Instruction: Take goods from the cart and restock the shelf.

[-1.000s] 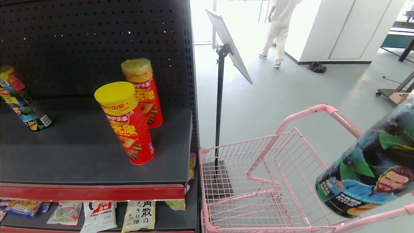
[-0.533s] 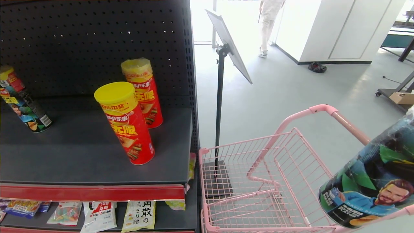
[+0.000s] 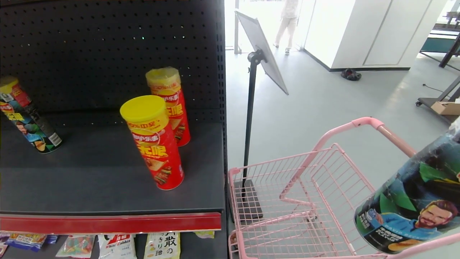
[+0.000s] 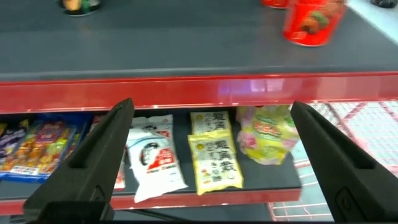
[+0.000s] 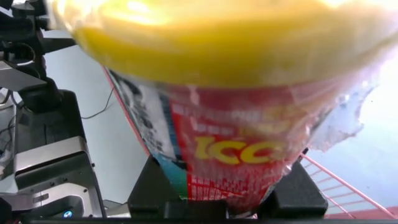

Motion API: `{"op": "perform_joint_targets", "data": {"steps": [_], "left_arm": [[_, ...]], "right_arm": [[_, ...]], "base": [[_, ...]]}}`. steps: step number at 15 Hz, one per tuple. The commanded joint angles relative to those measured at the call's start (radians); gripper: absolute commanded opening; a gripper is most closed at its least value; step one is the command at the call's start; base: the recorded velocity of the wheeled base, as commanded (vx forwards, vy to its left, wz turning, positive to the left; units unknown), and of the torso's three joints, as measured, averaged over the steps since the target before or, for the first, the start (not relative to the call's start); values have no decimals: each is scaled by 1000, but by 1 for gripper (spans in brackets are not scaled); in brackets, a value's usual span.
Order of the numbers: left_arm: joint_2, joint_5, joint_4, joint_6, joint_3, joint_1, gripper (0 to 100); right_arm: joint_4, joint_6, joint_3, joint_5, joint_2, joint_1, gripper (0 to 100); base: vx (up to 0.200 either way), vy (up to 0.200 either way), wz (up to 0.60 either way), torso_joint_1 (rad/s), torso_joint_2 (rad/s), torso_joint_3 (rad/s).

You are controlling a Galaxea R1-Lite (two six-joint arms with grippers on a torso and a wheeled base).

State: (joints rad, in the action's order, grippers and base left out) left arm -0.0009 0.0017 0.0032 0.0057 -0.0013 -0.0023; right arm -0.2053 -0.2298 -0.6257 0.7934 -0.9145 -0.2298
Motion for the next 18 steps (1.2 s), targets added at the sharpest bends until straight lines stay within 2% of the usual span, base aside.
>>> {"op": "perform_joint_targets", "data": {"steps": [1,8,9,11,18], "left_arm": [[1,0,0,0,0,1,100],[1,0,0,-4,0,1,100],[1,1,0,-6,0,1,100],[1,0,0,-4,0,1,100],[1,0,0,-4,0,1,100]], "right_arm": [[0,0,-3,0,2,0,0],[0,-5,-29,12,16,-5,0],[3,-10,-17,63,46,-14,0],[3,-22,23,64,66,-25,0],[4,-28,34,72,43,-52,0]], "base": [[0,200,0,2,-2,2],[0,200,0,4,-1,1],[0,200,0,2,7,2],[0,200,0,-2,2,0],[0,200,0,3,1,4]]}}
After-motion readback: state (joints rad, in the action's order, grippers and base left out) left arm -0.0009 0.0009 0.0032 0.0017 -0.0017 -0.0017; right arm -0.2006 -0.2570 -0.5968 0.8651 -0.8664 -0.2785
